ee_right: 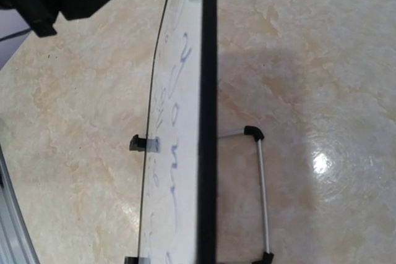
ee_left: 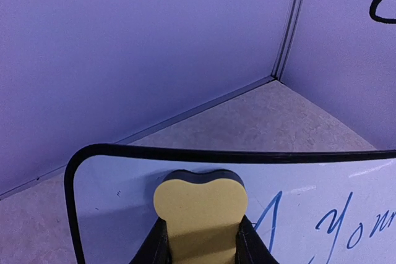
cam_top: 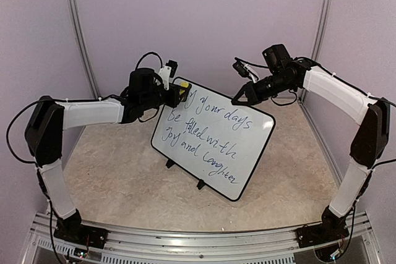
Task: Erase the whiteboard
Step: Erase the center of the whiteboard.
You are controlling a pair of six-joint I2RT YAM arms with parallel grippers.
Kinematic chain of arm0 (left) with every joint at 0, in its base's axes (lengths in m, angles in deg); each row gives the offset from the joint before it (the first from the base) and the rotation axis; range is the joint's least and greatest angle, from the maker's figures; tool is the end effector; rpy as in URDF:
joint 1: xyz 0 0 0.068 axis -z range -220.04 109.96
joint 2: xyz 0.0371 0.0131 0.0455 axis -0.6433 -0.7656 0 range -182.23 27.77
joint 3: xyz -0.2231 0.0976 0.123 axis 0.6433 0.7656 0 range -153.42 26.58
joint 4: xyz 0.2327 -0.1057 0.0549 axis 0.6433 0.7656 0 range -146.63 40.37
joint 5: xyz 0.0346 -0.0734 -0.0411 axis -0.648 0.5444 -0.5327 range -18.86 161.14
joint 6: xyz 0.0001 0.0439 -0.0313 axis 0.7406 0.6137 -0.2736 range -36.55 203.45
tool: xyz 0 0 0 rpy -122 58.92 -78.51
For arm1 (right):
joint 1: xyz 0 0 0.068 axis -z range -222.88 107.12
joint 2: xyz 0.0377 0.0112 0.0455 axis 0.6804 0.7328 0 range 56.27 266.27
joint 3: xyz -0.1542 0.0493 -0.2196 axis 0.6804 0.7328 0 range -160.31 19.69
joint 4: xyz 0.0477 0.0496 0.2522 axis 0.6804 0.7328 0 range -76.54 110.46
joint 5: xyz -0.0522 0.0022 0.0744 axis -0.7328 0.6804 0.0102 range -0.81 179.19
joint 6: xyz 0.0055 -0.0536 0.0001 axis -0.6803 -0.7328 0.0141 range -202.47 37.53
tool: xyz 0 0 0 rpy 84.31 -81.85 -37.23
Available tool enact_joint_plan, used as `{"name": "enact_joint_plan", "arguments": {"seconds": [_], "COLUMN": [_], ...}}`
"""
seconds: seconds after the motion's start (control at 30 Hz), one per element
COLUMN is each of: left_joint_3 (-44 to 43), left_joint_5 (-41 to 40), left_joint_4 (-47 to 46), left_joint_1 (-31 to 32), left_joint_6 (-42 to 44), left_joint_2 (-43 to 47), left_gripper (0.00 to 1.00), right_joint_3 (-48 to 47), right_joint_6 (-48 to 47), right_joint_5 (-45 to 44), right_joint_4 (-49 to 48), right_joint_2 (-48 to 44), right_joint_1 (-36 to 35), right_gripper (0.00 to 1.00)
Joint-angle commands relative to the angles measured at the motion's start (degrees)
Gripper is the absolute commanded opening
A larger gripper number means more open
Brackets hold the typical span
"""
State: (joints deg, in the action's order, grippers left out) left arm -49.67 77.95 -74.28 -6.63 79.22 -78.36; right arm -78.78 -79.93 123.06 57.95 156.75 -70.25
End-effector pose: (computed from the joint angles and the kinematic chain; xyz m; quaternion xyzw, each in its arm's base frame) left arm 0.3670 -0.2472 0.2739 0.2318 0.7425 -0.2460 0.5783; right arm 0.3338 0.1951 0.3494 -0.2964 0.8446 0.3528 0.2727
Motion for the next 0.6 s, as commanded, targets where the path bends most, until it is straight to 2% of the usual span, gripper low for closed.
{"name": "enact_joint_plan", "arguments": {"seconds": [0.0, 0.33, 0.47, 0.57], "left_joint_3": [-1.38, 9.5, 10.29, 7.43], "left_joint_5": [-0.36, -6.56, -7.6, -7.08], "left_joint_4": [4.33, 4.11, 3.28, 3.46], "left_joint_1": [3.0, 3.15, 2.15, 1.63], "left_joint_6": [1.07, -1.68, -2.37, -2.2], "left_joint_2": [-2.84, 0.36, -0.07, -1.13], "left_gripper": [0.15, 0.15, 0.15, 0.15], "right_joint_3": [0.04, 0.22, 0.13, 0.04], "right_joint_6": [-5.01, -5.01, -5.07, -5.1], "right_joint_5": [2.77, 3.2, 3.48, 3.49], "right_joint_4": [-0.85, -1.07, -1.03, -1.07], "right_joint_2": [-2.71, -2.34, -2.3, -2.36], "right_joint_1": [-2.15, -2.2, -2.24, -2.26], "right_gripper": [0.0, 0.0, 0.0, 0.0]}}
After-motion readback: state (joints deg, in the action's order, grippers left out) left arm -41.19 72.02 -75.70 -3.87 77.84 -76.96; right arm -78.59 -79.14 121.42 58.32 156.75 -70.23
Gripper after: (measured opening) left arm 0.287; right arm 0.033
